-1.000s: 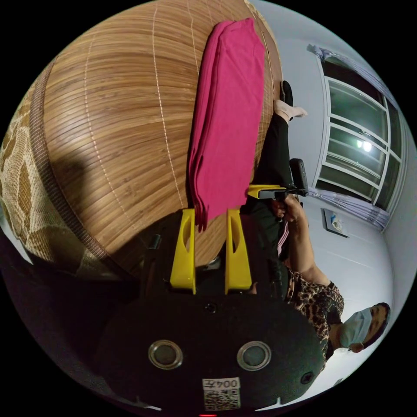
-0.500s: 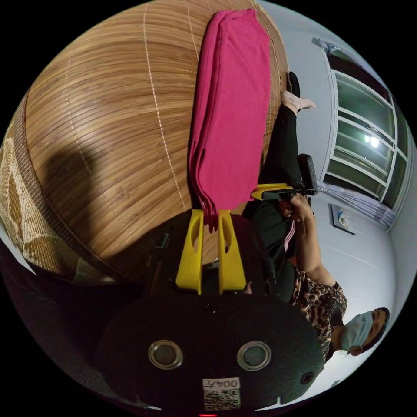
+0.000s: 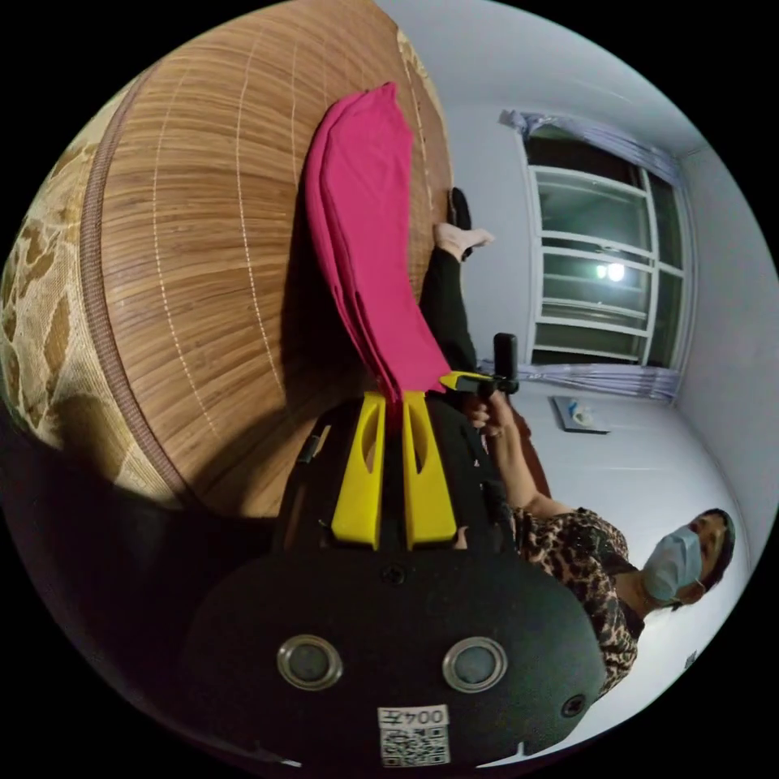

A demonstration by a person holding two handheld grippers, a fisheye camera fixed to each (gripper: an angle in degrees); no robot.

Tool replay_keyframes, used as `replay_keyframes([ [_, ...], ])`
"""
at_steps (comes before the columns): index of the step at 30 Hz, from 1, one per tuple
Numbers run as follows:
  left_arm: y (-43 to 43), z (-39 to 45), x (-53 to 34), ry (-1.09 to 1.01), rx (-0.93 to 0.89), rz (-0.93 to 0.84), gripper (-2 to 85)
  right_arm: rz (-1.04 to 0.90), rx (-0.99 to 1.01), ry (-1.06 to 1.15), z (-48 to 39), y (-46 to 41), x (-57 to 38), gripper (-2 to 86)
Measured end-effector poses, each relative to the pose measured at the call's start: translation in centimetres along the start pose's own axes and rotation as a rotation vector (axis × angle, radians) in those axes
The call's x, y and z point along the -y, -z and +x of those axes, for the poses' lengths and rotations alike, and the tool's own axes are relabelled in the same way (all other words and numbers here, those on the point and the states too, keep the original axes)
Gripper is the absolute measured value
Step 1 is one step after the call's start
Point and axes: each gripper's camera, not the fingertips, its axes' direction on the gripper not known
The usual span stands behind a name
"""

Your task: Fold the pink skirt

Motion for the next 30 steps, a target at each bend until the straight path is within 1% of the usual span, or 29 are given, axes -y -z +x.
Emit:
replay_keyframes([
  [6,1.1,3.2,-4.6,-0.068,-0.099,0.007,3.4,0.116,0.114,0.066,-1.3,1.6,-8.1,3.7],
  [9,1.1,4.4,-7.2,-0.080,-0.157,0.008,3.5,0.155,0.136,0.097,-2.2,1.9,-11.8,3.7],
  [14,1.5,5.7,-9.4,-0.076,-0.260,0.045,3.6,0.230,0.134,0.132,-3.1,2.6,-15.2,3.7],
  [22,3.0,10.7,-5.7,-0.145,-0.249,0.103,3.6,0.376,0.115,0.186,-4.7,5.4,-14.1,3.7],
  [30,4.1,13.3,2.1,-0.162,-0.239,0.152,3.6,0.433,0.125,0.192,-4.1,7.7,-8.0,3.7],
])
